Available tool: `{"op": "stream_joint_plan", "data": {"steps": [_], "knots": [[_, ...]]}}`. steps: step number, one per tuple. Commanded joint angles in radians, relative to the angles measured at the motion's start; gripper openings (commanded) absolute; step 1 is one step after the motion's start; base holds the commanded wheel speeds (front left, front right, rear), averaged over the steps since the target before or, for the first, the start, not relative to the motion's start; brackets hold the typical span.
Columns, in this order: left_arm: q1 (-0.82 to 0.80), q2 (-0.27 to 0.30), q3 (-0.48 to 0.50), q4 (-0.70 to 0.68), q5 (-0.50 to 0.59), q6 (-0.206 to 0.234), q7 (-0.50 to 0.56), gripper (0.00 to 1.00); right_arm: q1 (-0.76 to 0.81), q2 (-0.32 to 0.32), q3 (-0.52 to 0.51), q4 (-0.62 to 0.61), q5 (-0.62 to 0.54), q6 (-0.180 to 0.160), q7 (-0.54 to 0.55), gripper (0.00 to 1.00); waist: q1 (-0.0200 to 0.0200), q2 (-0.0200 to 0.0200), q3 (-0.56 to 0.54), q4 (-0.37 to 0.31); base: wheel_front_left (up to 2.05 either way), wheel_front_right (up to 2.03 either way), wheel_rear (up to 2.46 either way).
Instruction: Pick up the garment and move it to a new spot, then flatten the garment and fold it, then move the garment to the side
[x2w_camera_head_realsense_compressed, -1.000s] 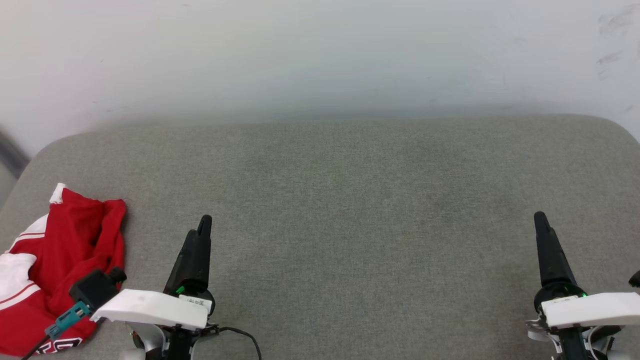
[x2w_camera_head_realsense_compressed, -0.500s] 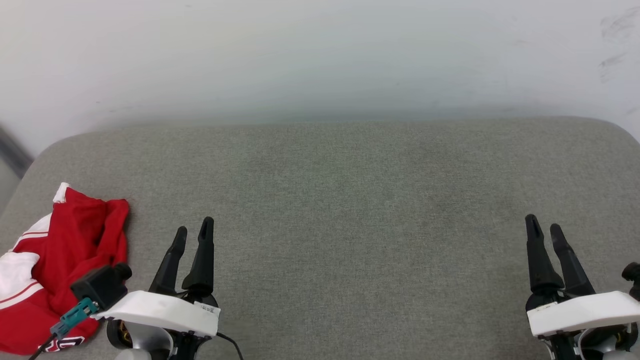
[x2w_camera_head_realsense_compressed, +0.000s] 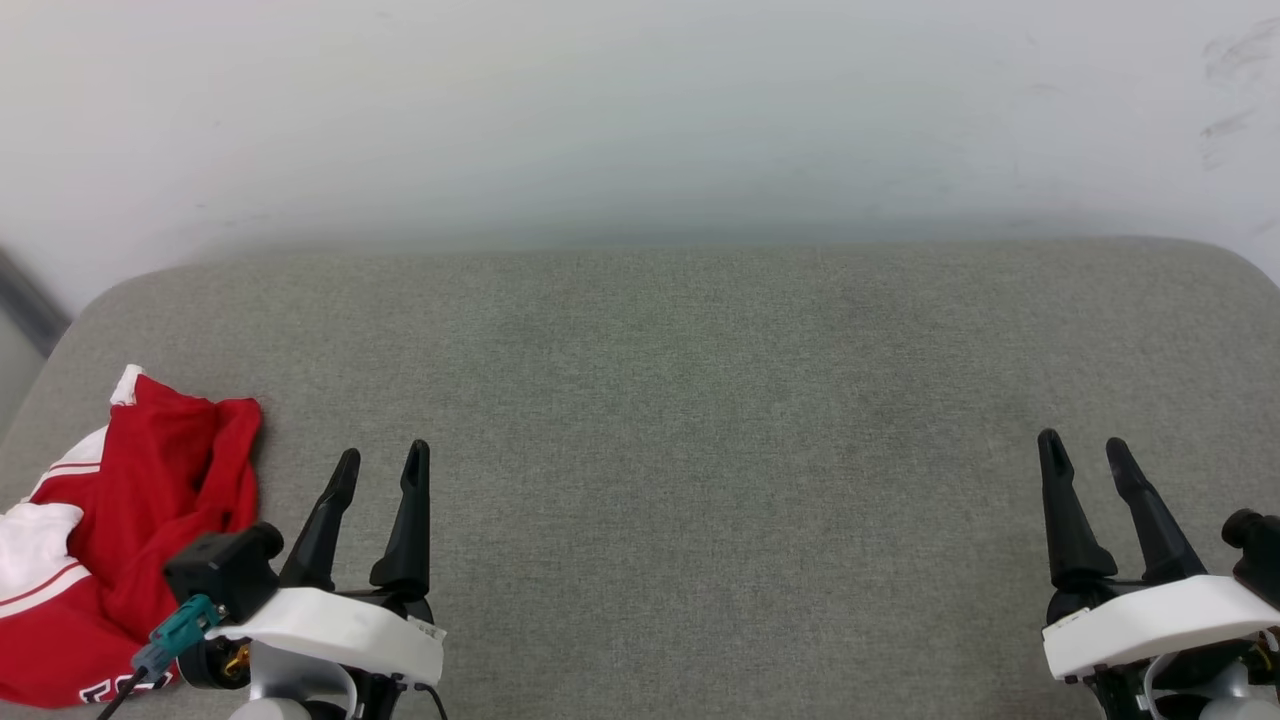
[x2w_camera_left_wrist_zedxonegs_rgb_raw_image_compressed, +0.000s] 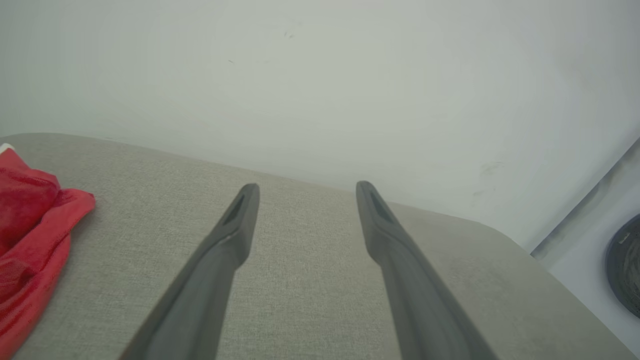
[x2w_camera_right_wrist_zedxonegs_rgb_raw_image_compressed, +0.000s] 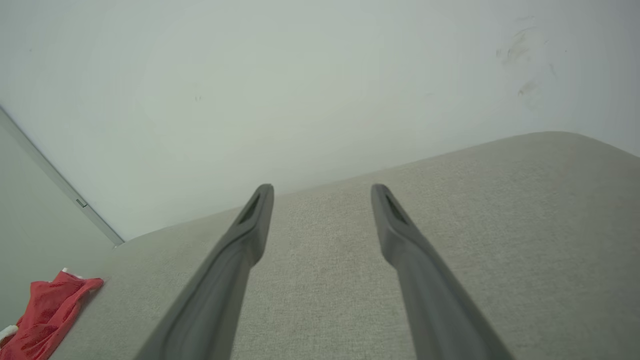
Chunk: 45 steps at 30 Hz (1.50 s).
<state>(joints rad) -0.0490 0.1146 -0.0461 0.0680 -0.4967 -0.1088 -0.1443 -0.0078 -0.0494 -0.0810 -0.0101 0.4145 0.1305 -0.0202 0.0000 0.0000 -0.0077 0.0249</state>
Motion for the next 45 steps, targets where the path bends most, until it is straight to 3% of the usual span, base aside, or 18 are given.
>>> {"op": "stream_joint_plan", "data": {"steps": [1,23,45], "knots": [[0.0,0.009,-0.004,-0.011,0.025,0.003,-0.008,1.0,0.004,-0.002,-0.002,-0.017,-0.027,0.0,0.002,1.0,0.0,0.0,0.0,0.0,0.0,0.0,0.0],[0.011,0.024,-0.045,0.03,0.21,0.004,-0.061,1.0,0.03,-0.002,-0.015,-0.066,-0.244,0.0,0.035,1.0,0.0,0.0,-0.004,0.011,0.0,0.0,0.0],[0.003,0.009,-0.044,0.087,0.289,-0.02,-0.105,1.0,0.042,-0.002,-0.031,-0.079,-0.34,0.0,0.019,1.0,0.0,0.0,-0.004,0.018,0.0,0.0,0.0]]}}
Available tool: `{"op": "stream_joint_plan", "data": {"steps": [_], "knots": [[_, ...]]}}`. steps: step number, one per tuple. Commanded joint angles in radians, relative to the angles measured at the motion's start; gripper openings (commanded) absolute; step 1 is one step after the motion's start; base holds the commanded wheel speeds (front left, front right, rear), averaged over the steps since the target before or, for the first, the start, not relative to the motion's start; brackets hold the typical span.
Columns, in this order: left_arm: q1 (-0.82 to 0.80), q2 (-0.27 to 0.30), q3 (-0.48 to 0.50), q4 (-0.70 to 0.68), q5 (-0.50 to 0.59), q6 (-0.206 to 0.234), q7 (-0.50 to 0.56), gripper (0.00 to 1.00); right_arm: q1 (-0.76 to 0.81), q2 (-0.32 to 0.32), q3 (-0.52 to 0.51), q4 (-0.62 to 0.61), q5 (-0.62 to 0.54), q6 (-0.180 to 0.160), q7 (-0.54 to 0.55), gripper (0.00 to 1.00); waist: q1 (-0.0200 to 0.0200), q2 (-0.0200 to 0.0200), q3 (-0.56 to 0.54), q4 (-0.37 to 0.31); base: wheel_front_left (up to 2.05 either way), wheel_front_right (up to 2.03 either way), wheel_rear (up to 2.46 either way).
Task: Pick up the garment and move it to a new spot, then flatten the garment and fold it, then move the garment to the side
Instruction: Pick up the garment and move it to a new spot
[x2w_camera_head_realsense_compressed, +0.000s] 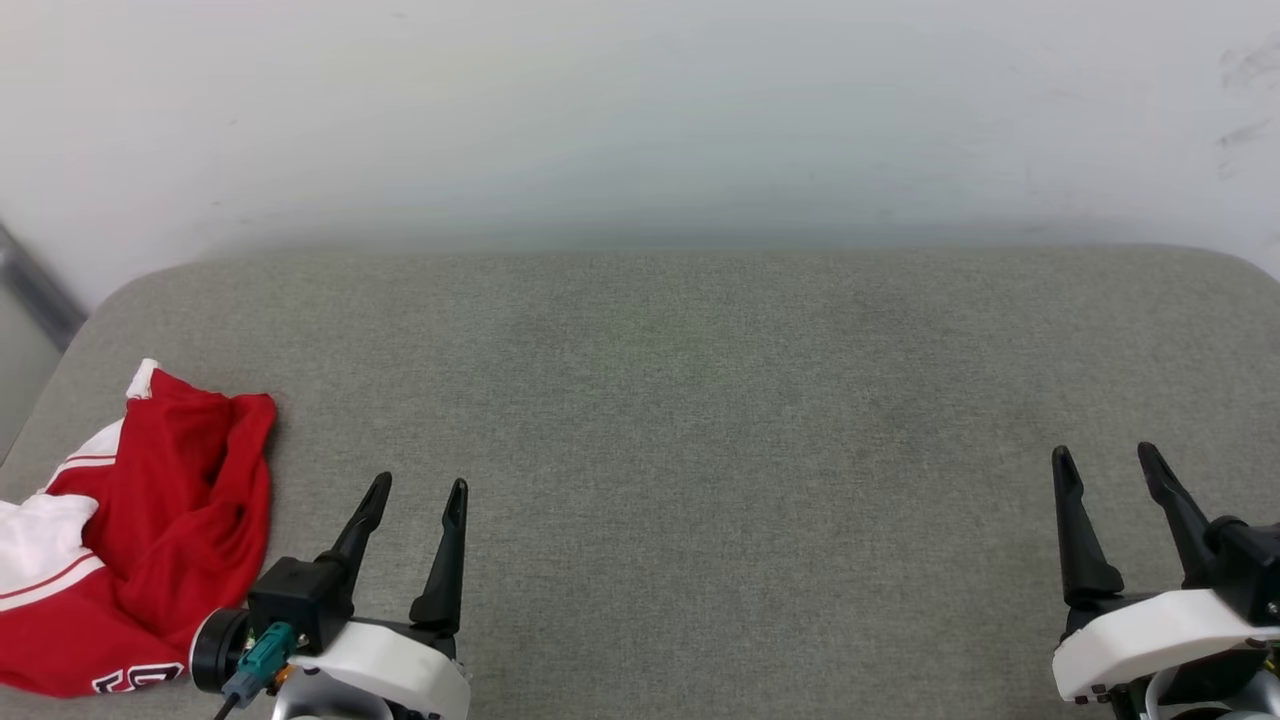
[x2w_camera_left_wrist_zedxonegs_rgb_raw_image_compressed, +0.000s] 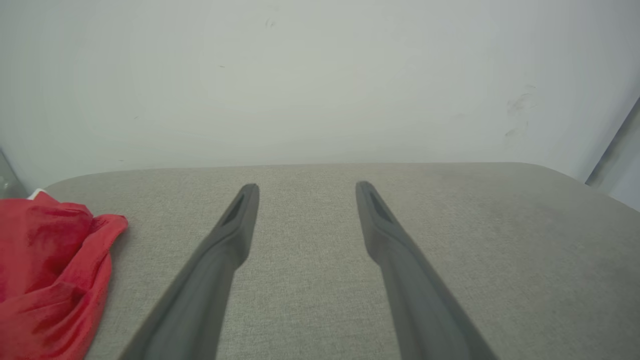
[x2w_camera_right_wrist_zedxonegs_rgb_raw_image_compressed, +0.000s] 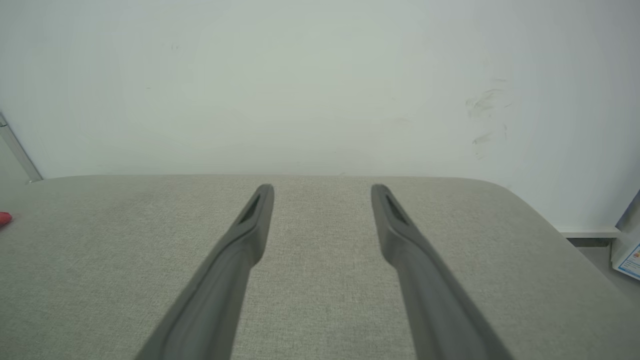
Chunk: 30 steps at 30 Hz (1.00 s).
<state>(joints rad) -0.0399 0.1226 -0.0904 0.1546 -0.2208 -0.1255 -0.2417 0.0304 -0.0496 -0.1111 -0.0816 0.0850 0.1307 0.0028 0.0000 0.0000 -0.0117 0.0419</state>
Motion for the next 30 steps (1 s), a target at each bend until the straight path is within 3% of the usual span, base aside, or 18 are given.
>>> {"op": "stream_joint_plan", "data": {"steps": [1,13,30], "knots": [[-0.007,0.001,0.0,0.003,0.019,-0.003,-0.009,1.0,0.005,-0.001,-0.001,-0.008,-0.018,0.0,-0.005,1.0,0.0,0.0,0.0,0.002,0.0,0.0,0.0],[-0.022,-0.008,0.001,0.005,0.03,-0.005,-0.026,1.0,0.01,-0.001,0.001,-0.018,-0.067,0.0,-0.012,1.0,0.0,0.0,0.0,0.071,0.0,0.0,0.0],[-0.014,-0.004,0.057,0.002,-0.02,-0.006,-0.024,1.0,-0.019,-0.001,0.078,-0.001,-0.047,0.0,-0.023,1.0,0.0,0.0,0.005,0.319,0.0,0.0,0.0]]}}
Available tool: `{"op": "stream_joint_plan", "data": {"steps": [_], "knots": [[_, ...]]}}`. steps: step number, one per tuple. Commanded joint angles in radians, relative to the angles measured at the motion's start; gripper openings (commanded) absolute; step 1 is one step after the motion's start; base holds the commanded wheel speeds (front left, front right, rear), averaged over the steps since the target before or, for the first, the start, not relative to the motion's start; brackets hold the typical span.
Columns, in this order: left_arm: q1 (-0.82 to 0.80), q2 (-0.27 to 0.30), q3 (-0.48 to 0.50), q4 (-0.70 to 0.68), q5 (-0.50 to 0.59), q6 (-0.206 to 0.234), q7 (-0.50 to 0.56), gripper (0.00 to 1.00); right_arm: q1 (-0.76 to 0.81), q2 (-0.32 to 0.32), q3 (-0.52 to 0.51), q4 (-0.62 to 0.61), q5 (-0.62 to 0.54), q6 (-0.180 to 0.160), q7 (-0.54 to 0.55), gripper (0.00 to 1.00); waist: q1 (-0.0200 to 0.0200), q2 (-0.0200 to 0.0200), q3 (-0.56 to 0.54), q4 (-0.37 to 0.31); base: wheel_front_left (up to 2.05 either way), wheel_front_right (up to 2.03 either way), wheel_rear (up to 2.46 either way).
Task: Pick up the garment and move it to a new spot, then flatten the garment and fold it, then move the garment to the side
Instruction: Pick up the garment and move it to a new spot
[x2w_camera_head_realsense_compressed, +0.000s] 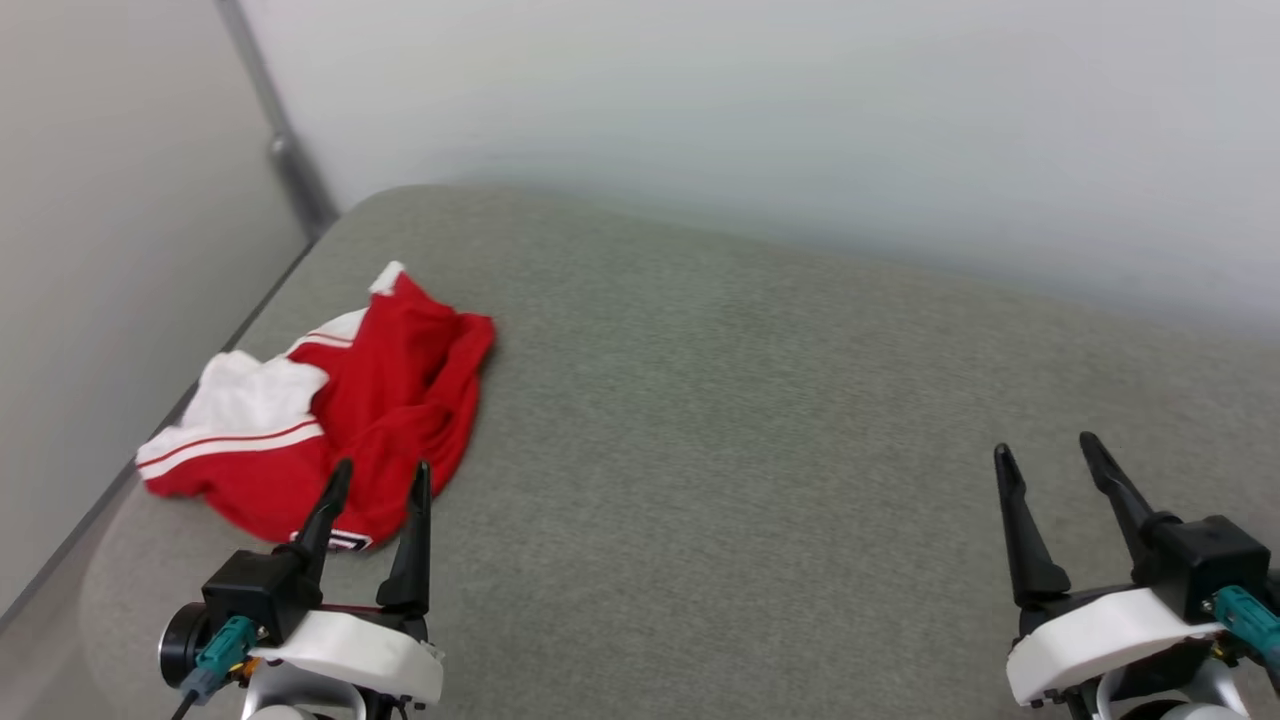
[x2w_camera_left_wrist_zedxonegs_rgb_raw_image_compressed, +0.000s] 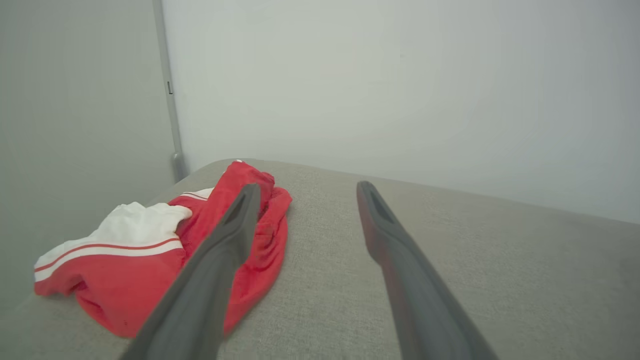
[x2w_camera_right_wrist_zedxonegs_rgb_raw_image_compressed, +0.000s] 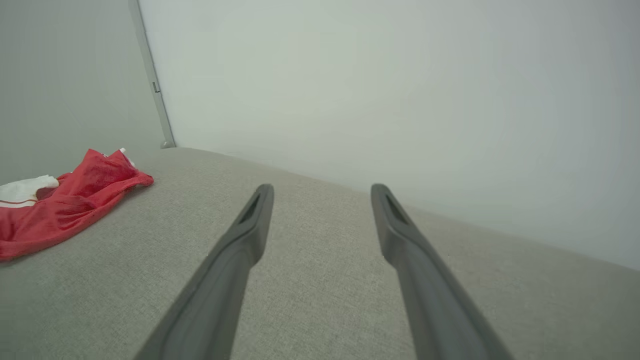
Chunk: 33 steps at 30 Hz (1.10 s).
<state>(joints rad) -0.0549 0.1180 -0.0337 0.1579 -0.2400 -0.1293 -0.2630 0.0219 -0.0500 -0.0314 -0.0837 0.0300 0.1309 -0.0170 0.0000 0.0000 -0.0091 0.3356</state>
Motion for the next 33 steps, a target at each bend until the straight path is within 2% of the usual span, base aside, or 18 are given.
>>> {"op": "stream_joint_plan", "data": {"steps": [1,10,18,23,27,33], "knots": [[0.001,0.002,0.0,-0.003,0.0,-0.002,-0.002,1.0,-0.01,-0.001,0.0,0.002,0.004,0.0,-0.003,1.0,0.0,0.0,0.003,0.042,0.0,0.0,0.0],[0.015,0.006,0.027,-0.011,0.002,-0.002,-0.002,1.0,-0.027,-0.001,0.029,0.001,0.005,0.0,-0.012,1.0,0.0,0.0,0.009,0.149,0.0,0.0,0.0],[0.017,0.025,0.036,0.002,0.011,-0.002,-0.002,1.0,-0.037,-0.001,0.035,-0.001,0.0,0.0,-0.007,1.0,0.0,0.0,0.02,0.179,0.0,0.0,0.0],[-0.018,0.03,0.061,0.025,0.026,-0.002,-0.002,1.0,-0.046,-0.001,0.045,-0.009,-0.009,0.0,0.004,1.0,0.0,0.0,0.047,0.163,0.0,0.0,0.0],[-0.082,0.064,0.043,0.064,0.004,-0.001,-0.002,1.0,-0.071,-0.001,0.048,-0.03,-0.025,0.0,0.023,1.0,0.0,0.0,0.097,0.131,0.0,0.0,0.0],[-0.278,0.188,-0.022,0.17,-0.08,-0.001,0.059,1.0,-0.122,-0.001,0.055,-0.063,-0.054,0.0,0.049,1.0,0.0,0.0,0.206,0.05,0.0,0.0,0.0]]}}
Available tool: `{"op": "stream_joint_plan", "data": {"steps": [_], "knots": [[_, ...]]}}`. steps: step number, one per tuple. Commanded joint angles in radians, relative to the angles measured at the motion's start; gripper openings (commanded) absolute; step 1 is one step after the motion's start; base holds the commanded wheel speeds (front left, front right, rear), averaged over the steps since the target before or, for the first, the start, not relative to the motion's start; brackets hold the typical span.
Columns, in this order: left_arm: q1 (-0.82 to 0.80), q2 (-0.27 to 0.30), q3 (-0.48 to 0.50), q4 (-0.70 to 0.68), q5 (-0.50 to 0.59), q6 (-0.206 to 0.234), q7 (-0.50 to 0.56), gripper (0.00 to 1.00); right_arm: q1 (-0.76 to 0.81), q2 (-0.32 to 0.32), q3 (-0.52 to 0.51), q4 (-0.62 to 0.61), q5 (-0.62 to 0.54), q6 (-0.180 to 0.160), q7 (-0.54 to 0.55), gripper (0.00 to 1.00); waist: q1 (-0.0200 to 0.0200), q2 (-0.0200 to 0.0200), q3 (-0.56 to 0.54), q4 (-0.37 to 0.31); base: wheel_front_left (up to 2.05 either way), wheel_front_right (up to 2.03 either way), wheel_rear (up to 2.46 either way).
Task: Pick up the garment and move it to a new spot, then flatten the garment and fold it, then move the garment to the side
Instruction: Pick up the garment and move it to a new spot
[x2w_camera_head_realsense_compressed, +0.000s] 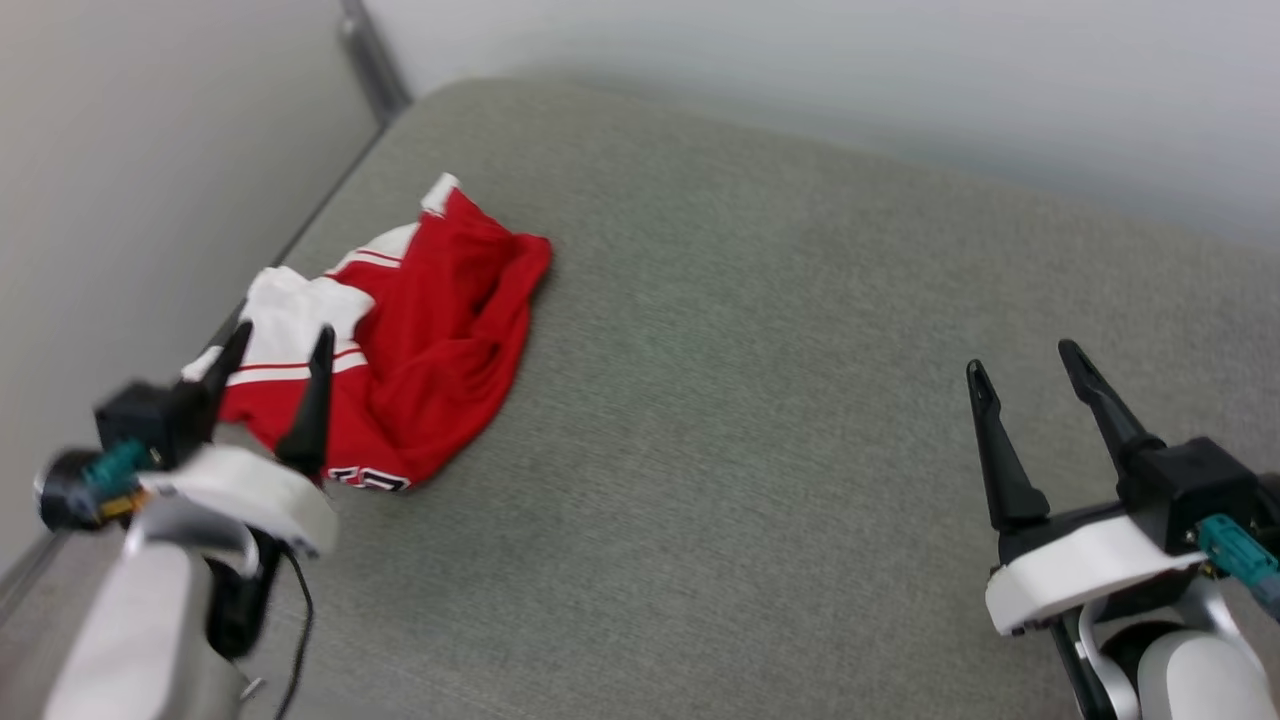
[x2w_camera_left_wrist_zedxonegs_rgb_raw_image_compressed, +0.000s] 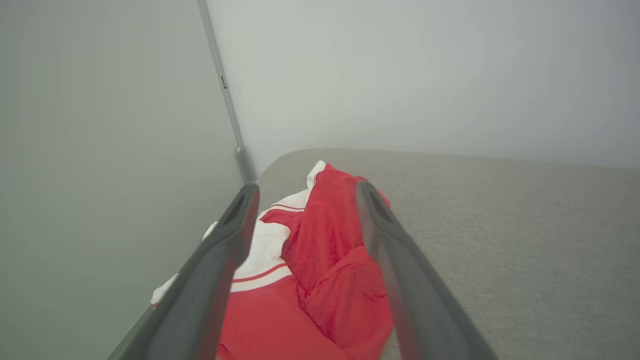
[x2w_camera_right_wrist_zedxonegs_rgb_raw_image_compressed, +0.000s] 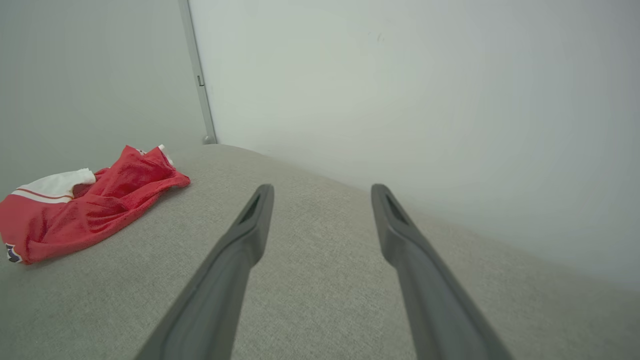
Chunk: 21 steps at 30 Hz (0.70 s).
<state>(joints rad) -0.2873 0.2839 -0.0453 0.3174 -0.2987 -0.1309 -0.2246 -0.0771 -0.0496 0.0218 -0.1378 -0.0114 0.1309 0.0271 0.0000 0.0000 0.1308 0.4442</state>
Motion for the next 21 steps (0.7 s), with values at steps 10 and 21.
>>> {"op": "stream_joint_plan", "data": {"steps": [10,21], "knots": [[-0.321,0.294,-0.167,0.156,-0.232,0.0,0.41,1.0,-0.109,-0.001,0.006,-0.029,-0.016,0.0,-0.005,1.0,0.0,0.0,0.259,-0.206,0.0,0.0,0.0],[-0.392,0.45,-0.301,0.356,-0.453,0.001,0.708,1.0,-0.185,-0.001,0.009,0.019,0.021,0.0,-0.058,1.0,0.0,0.0,0.383,-0.307,0.0,0.0,0.0]]}}
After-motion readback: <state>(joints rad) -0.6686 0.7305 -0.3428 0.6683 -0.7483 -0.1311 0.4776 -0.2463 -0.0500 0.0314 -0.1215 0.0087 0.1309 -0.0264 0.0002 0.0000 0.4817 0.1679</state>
